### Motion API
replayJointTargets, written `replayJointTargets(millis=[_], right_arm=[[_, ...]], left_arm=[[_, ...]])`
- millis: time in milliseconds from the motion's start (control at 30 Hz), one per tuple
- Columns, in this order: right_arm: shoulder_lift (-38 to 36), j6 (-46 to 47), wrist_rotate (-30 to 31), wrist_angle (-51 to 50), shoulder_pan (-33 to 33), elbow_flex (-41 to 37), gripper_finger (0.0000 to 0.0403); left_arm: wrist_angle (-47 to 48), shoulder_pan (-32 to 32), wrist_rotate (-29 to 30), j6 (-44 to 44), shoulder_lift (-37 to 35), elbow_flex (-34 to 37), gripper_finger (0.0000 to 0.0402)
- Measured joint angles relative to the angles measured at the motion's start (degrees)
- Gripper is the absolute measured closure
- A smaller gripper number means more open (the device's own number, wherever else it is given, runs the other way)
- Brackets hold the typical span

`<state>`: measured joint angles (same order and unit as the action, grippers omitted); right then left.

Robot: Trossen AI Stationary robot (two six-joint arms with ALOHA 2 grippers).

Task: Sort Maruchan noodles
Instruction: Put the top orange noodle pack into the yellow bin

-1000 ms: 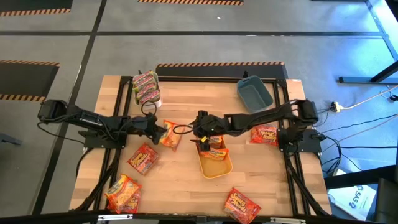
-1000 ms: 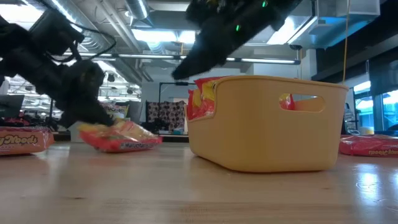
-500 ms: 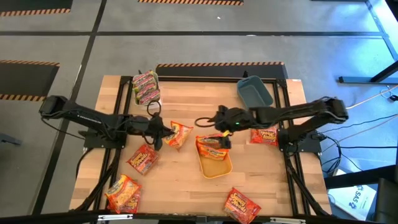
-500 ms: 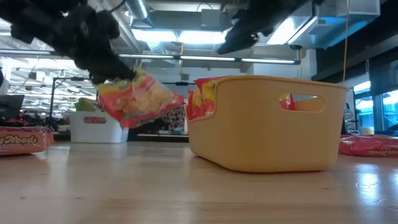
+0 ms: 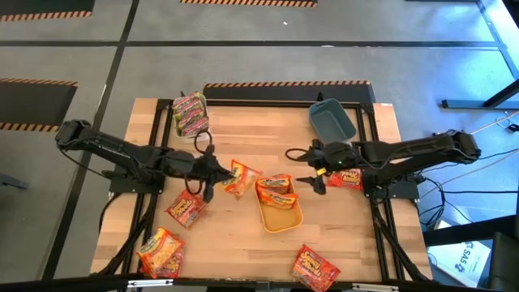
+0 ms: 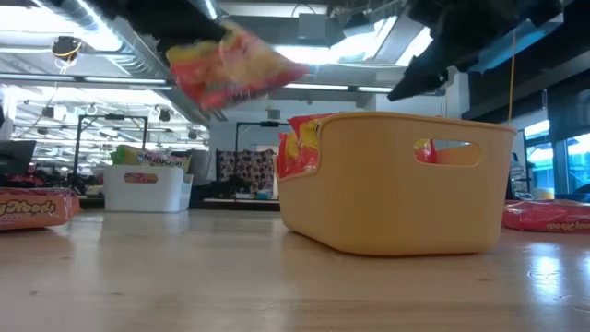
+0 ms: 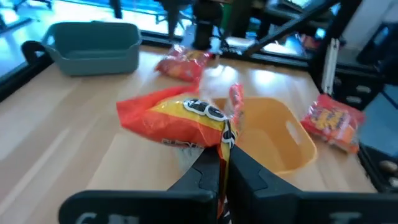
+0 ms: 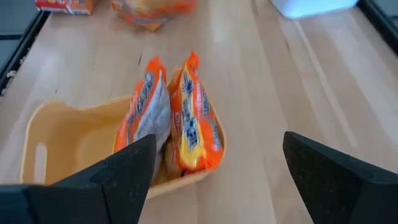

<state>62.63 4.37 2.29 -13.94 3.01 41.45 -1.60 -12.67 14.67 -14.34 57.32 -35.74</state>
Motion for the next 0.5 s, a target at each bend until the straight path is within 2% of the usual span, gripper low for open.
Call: replayJointTargets(millis=[300,500], right_arm=[[-2.06,1.21,-0.37,-0.3,0.0,-2.47,0.0071],[-2.05,1.24,-0.37,-1.74,0.0,-2.47,0.0071]], left_arm=[[2.62,-3.62,-0.7,6.66,12.12,-12.68,0.0399],[2.7,-4.01,-4.46,13.47,21.26,-20.43,0.0399]])
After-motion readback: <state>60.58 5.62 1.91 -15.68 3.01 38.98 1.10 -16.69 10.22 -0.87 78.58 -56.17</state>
